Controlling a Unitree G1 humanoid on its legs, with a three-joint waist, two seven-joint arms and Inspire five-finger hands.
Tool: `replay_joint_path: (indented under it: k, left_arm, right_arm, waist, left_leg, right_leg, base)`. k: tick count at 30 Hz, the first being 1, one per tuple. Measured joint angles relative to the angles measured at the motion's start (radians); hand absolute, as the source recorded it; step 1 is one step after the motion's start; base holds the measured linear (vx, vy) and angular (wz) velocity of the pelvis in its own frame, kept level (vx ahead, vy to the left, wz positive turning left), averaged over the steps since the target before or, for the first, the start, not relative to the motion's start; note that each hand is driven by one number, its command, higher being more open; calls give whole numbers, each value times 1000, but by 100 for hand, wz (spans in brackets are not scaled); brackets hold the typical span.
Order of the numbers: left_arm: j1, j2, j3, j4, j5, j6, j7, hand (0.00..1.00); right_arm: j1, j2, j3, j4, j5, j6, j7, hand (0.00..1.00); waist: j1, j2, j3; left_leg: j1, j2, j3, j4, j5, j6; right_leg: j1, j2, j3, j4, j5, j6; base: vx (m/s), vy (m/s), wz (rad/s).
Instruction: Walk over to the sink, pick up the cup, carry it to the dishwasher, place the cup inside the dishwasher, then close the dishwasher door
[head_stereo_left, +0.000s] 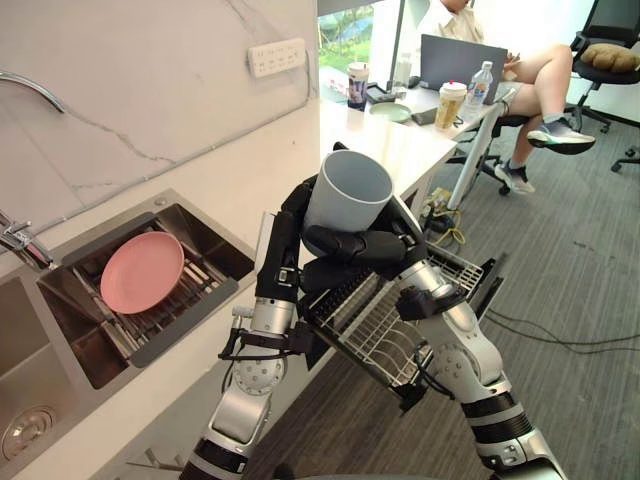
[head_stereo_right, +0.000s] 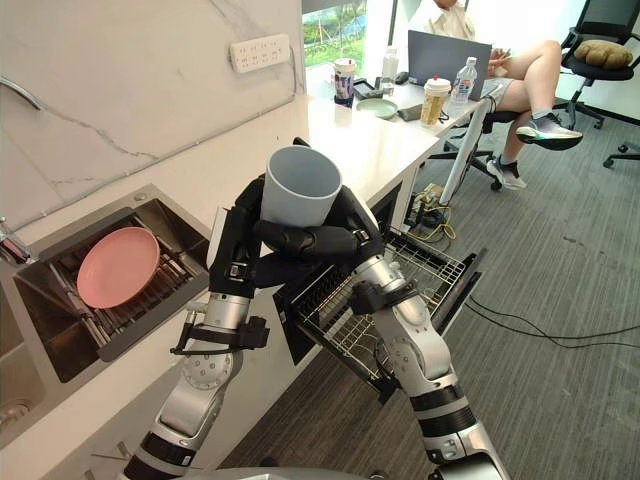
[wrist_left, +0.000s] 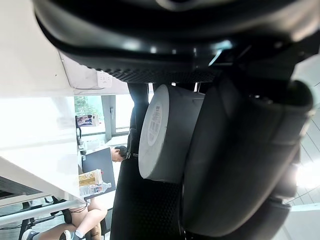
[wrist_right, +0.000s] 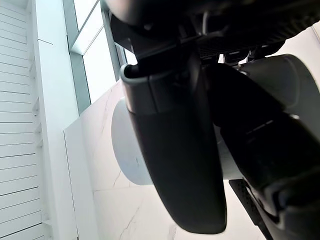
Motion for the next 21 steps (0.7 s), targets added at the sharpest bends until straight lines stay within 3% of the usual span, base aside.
replay_joint_path:
  k: [10,21]
  left_arm:
    - [8,5,-1,0,-28,1,0,0]
    - [11,11,-2,0,-50,1,0,0]
  right_arm:
    - [-22,-21,7,29,3,-4,-9,0]
    - [-25,-21,37,42,-7,-52,-57,0]
  waist:
    - [16,0,0]
    - [22,-2,-1]
  left_leg:
    - [-8,0,-6,0,7,0]
    - [-18,0,-13,0,11,0]
  right_leg:
    - [-4,1,-6,-3,5,-1]
    - [-12,1,-12,-3,6,-1]
  base:
    - [0,2,1]
    - [1,3,2]
